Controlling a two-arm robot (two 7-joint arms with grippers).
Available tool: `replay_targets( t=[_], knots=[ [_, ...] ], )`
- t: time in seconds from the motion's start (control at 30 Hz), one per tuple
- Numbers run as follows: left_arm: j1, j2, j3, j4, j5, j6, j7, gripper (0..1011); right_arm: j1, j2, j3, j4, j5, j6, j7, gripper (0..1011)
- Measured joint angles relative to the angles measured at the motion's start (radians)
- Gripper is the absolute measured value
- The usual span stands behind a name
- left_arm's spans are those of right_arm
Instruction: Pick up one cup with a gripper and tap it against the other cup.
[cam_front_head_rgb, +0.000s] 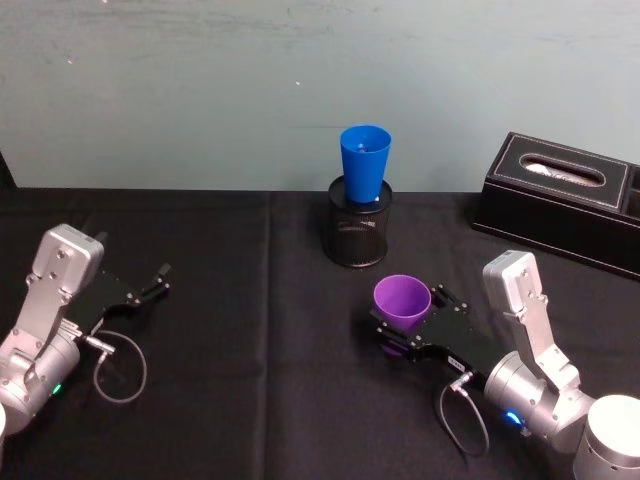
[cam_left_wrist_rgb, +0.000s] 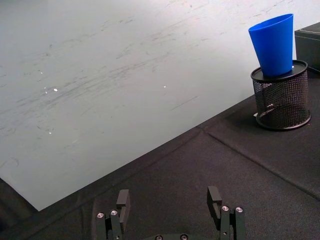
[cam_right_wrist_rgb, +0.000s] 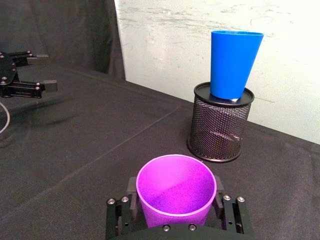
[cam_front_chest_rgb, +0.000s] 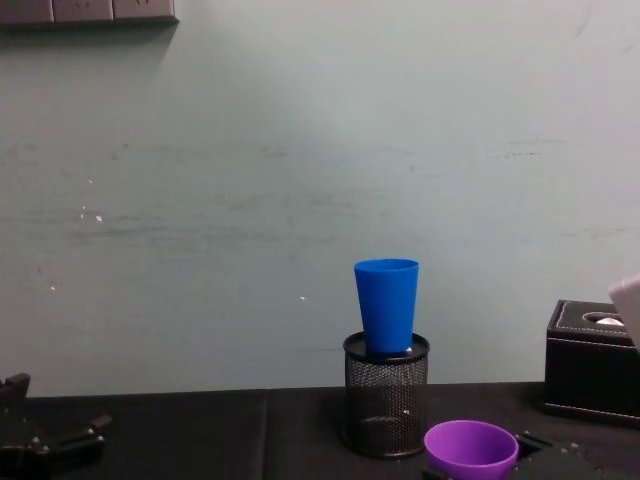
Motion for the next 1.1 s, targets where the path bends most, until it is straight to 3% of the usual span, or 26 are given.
replay_targets(
  t=[0.27,1.1],
  knots=[
    [0.000,0.000,0.000,0.000,0.000,0.000,0.000,1011,-0.001,0.001,0.000,-0.001,0.000,0.000,0.000,756],
    [0.000,0.000,0.000,0.000,0.000,0.000,0.000,1012,-0.007,0.000,0.007,-0.010,0.009,-0.014,0.001,730]
  ],
)
